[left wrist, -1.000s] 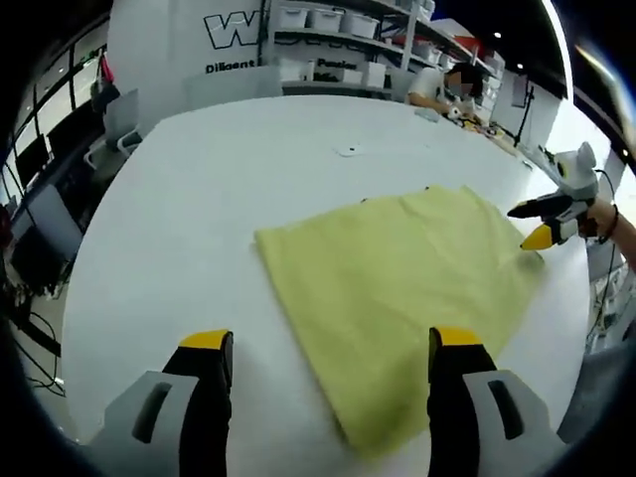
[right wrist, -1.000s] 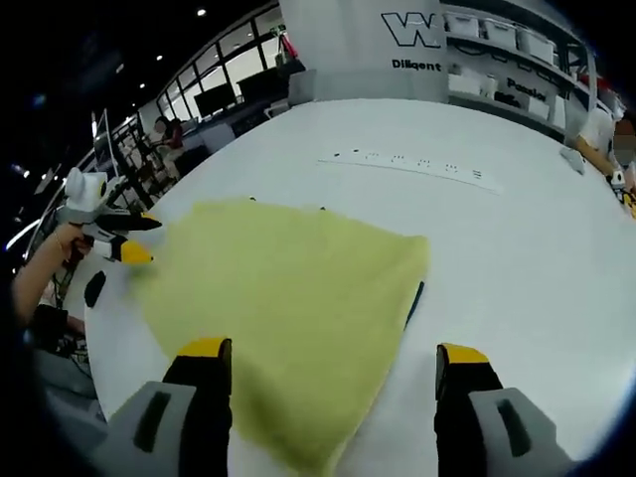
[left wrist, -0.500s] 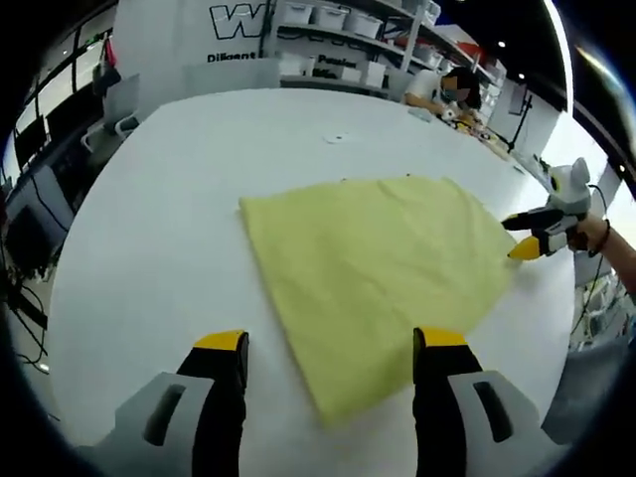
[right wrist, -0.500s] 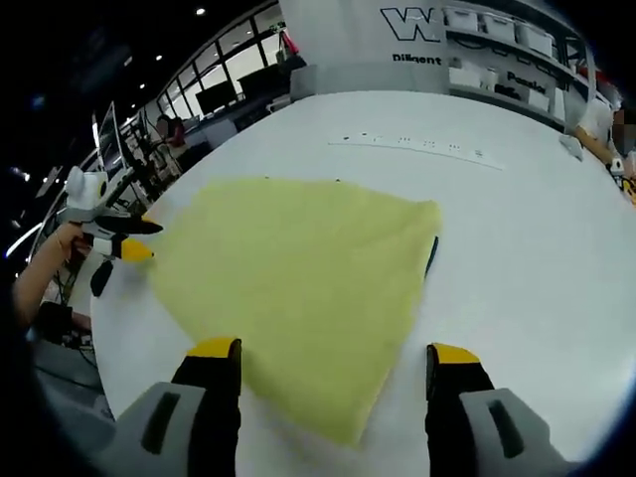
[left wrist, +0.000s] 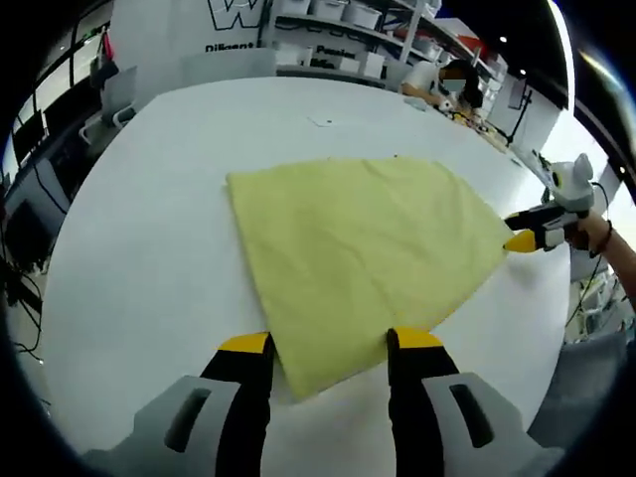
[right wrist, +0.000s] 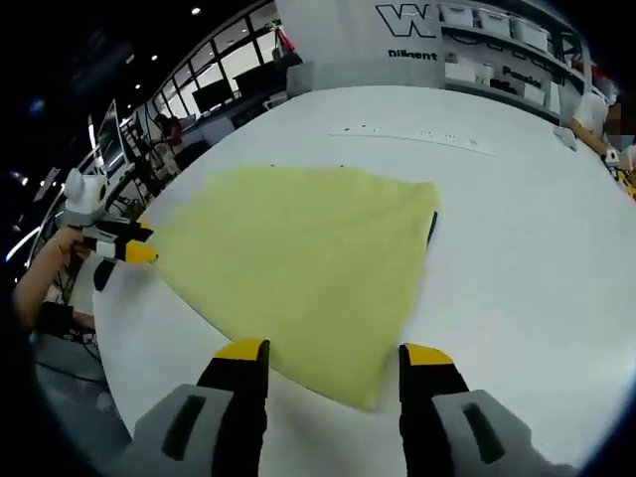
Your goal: Fold the garment on the visible template until the final outline fits inside the template.
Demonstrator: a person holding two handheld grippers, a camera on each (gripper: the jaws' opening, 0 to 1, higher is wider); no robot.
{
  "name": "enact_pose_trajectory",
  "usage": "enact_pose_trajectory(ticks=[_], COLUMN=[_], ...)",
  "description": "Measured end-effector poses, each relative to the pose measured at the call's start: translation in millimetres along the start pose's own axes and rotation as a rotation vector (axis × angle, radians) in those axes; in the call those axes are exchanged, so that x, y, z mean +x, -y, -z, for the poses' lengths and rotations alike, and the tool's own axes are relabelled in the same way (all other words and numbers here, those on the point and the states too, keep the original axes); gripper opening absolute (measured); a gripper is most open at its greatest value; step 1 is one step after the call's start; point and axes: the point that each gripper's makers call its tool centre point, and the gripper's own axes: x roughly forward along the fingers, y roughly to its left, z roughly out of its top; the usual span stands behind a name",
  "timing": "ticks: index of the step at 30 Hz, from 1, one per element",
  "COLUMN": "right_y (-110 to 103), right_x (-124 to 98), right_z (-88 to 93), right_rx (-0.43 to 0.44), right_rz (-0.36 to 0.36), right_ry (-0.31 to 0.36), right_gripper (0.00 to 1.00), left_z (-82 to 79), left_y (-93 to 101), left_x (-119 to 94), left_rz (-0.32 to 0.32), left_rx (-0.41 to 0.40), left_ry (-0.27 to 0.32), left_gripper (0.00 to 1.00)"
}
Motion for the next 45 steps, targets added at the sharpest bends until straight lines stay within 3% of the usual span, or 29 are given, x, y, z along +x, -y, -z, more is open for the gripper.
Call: enact_pose_trajectory(ticks=[3, 7, 10, 15, 22, 27, 45], right_y=[-1.3, -2.0, -0.2, 5.7, 5.7, 4.4, -6.8], right_x=[-2.4, -5.2, -5.9, -7.6, -7.9, -10.1, -22.8], right_z=[2.8, 7.2, 10.6, 16.4, 20.0, 21.6, 42.3], right_rx=[0.013, 0.033, 0.028, -0.001, -0.034, -0.049, -0.081], right_rz=[0.0, 0.008, 0.027, 0.071, 0.074, 0.077, 0.081], right_ry=[-0.006, -0.016, -0.023, -0.048, -0.063, -0.069, -0.113], right_gripper=[0.45, 0.3, 0.27, 0.13, 0.01, 0.0, 0.0], left_z=[4.9, 7.2, 7.1, 13.5, 15.7, 19.1, 46.2], left_y=[0.6, -2.8, -1.3, -3.9, 0.3, 3.0, 1.0], left_x=[-1.6, -4.2, -8.7, -13.1, -12.3, -13.7, -21.2], left_rz=[-0.002, -0.018, -0.017, -0.034, -0.018, -0.021, -0.007], left_rx=[-0.012, -0.036, -0.044, -0.072, -0.039, 0.014, 0.023], left_ry=[-0.008, 0.003, 0.01, -0.014, -0.034, -0.06, -0.088], left_gripper=[0.4, 0.33, 0.3, 0.13, 0.08, 0.07, 0.07])
